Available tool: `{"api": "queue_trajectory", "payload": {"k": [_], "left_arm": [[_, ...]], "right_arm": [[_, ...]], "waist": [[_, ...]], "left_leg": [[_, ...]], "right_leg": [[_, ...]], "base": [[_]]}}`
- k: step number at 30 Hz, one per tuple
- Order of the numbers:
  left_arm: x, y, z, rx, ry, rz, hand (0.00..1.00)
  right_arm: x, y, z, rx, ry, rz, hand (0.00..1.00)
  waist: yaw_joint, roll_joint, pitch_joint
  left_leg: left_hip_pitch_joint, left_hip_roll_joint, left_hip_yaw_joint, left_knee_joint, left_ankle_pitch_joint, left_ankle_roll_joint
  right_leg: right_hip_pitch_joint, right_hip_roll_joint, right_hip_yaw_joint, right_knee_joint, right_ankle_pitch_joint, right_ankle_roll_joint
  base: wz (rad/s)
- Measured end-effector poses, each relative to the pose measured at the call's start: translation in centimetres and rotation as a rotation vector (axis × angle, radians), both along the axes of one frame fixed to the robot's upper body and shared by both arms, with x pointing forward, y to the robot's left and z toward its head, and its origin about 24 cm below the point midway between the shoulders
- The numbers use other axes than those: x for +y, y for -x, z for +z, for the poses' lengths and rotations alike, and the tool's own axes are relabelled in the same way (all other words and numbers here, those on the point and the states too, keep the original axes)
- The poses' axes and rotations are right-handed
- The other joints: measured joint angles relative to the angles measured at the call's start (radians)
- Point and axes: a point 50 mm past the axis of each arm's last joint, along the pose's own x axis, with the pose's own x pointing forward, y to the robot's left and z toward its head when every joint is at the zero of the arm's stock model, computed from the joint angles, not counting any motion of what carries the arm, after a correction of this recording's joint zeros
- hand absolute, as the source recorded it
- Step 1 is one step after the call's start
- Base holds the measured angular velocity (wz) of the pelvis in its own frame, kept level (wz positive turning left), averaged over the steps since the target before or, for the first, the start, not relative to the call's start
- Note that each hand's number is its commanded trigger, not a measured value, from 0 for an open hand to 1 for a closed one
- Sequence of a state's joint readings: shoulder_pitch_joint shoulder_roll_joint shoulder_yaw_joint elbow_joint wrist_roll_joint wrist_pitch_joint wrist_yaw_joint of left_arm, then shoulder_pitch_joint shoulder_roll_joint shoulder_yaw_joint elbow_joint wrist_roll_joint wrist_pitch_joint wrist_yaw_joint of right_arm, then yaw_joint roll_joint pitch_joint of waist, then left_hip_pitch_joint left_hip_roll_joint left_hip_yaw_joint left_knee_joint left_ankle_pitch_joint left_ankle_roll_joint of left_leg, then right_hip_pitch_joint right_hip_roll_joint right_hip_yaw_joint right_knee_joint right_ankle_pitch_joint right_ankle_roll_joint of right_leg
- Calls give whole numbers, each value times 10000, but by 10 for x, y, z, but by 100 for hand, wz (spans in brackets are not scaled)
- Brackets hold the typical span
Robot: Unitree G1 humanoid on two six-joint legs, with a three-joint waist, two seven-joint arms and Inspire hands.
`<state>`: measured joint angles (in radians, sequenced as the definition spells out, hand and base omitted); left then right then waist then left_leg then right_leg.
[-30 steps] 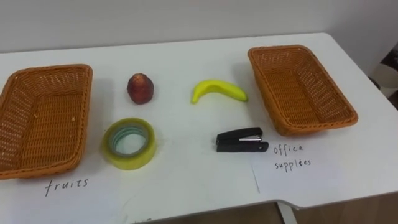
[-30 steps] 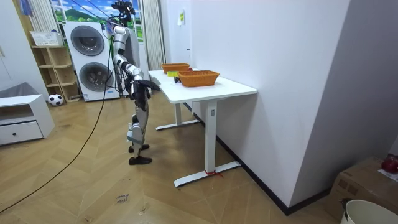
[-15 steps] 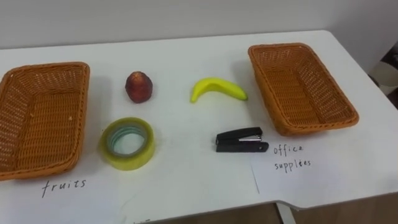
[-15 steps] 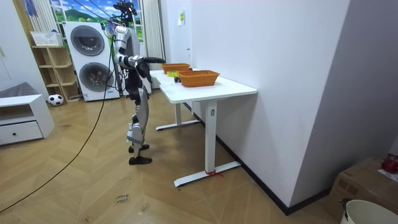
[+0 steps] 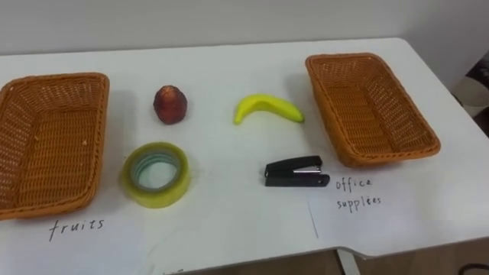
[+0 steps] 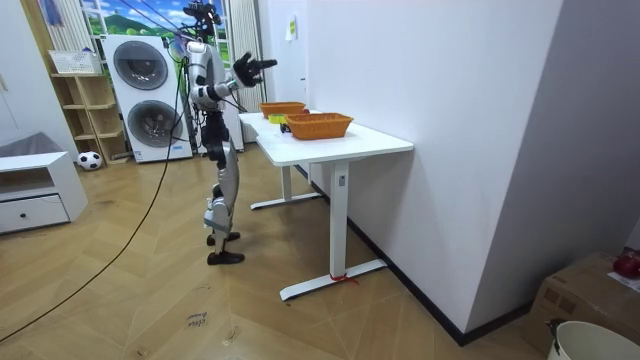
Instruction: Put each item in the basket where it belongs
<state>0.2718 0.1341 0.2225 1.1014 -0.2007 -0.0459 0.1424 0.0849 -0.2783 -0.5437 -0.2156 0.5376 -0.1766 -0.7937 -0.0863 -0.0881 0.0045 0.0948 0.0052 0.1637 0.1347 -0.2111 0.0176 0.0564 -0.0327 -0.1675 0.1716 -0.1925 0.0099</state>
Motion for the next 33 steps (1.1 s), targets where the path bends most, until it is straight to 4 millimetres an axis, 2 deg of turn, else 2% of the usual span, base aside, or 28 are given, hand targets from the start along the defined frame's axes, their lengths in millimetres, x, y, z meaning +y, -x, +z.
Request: {"api": "queue_trajectory", "payload": {"k": [3,8,12,18,26,33], "left_arm": [[-2,0,-1,193,3,-266,0],[-4,2,-3,355,70,-288,0],[-2,6,-2,586,-31,-563,0],[0,6,-1,683,-98,-804,0],[-2,8,-2,828,1,-993,0],[-2,8,-2,913,5,-1120,0]], "right_arm": [[3,-12,16,-241,789,549,0],[10,-28,32,-732,1450,1455,0],[16,-33,34,-358,1966,2002,0],[33,-44,43,-338,2711,2717,0],[53,-65,65,-605,3911,3878,0],[71,-75,63,-211,4475,5384,0]], "waist": [[72,-23,31],[117,-108,54],[402,-178,13],[704,-151,-23],[705,-212,-37],[691,-187,-43]], "left_leg": [[24,0,-27,6,0,0],[-28,14,-99,8,0,-1],[-35,34,-112,-14,-4,-4],[-28,29,-134,24,-1,-4],[-5,34,-255,176,1,-5],[-134,60,-322,170,-2,-7]], "right_leg": [[112,-1,-19,-2,3,-2],[148,3,-110,0,6,-7],[122,8,-138,2,12,-13],[122,-11,-253,4,15,-16],[304,-24,-368,-14,16,-18],[261,1,-408,2,55,-73]], "base": [[1],[4],[2],[2],[7],[1]]}}
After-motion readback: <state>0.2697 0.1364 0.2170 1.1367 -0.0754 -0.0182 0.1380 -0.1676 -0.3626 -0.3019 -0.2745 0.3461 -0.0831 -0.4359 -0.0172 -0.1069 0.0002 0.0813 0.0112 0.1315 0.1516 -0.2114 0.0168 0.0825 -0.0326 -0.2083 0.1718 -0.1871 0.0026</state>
